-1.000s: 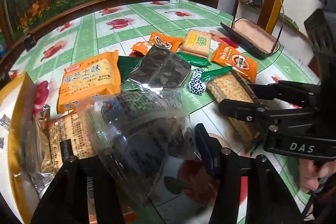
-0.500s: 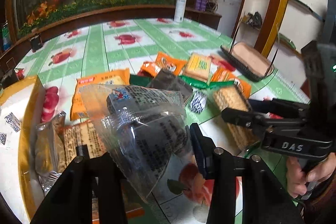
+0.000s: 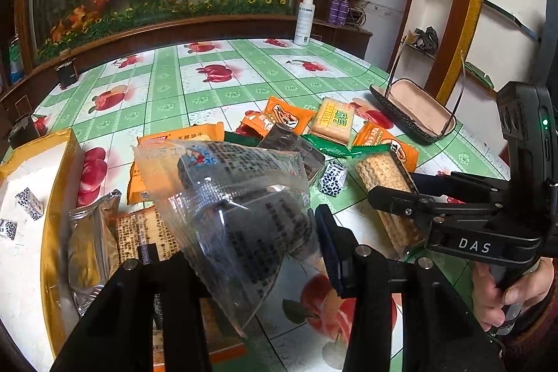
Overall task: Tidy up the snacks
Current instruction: 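Close the left gripper on the clear bag with dark contents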
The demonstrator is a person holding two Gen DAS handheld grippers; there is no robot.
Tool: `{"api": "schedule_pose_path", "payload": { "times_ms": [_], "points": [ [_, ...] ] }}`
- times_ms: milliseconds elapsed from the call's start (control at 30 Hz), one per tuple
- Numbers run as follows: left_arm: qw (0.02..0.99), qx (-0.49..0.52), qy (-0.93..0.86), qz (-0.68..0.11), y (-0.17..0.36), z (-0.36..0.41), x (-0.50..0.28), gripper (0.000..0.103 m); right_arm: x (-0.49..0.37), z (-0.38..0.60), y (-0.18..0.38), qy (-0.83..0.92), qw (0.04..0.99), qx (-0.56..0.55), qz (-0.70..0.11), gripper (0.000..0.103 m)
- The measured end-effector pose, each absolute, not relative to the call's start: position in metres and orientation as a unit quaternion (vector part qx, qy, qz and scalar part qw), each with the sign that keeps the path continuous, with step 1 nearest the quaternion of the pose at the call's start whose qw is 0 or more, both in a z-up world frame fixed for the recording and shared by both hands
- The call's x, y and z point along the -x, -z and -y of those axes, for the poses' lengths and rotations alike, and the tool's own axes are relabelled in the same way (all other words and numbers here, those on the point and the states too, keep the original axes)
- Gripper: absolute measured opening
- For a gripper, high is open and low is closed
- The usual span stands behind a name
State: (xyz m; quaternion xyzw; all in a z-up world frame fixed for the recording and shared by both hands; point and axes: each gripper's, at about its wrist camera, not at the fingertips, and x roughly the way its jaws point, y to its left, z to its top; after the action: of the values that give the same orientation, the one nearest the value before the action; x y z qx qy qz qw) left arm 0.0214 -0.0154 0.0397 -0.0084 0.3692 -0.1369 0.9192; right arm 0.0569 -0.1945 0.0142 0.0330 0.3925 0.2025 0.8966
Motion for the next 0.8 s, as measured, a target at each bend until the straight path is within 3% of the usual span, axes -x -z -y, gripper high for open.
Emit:
{"api": "schedule_pose_path", "payload": {
  "times_ms": [800],
  "points": [
    [0.916, 0.015, 0.124, -0.382, -0.0334, 0.0072, -0.0297, 0.043, -0.0603, 0.1922, -0.0123, -0.210, 0.893, -0.037, -0.397, 0.055]
  ]
}}
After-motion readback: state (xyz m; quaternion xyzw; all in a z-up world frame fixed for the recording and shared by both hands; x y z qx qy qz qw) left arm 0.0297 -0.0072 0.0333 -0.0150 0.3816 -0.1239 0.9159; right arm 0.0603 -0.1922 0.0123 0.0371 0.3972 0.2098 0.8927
